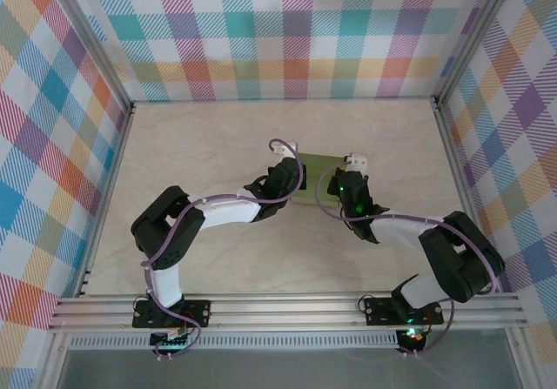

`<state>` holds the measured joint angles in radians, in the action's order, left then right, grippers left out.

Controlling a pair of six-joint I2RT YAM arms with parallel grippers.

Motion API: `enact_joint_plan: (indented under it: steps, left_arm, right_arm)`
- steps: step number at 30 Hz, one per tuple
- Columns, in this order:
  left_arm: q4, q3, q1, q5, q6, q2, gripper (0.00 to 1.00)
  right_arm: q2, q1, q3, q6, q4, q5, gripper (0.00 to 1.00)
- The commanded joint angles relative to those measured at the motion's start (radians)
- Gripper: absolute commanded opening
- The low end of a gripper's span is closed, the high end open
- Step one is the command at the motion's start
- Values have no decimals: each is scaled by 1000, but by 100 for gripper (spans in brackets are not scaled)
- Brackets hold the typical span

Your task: Fold the paper box

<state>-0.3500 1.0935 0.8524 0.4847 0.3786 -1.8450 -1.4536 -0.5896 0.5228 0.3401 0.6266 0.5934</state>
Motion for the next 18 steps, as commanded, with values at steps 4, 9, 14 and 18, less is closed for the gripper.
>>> enact_joint_plan:
  steps: [4, 9, 14, 18]
  left_arm:
    - [-127, -68, 49, -23, -34, 17, 0]
    - [-190, -119, 66, -3, -57, 21, 0]
    - [-212, -152, 74, 7, -56, 26, 0]
    - [-224, -170, 79, 14, -56, 27, 0]
  right_arm:
    - [1, -50, -43, 4, 119, -28, 0]
    - [8, -59, -78, 11, 145, -26, 0]
    - [19, -68, -120, 27, 173, -29, 0]
    - [33, -73, -140, 41, 170, -27, 0]
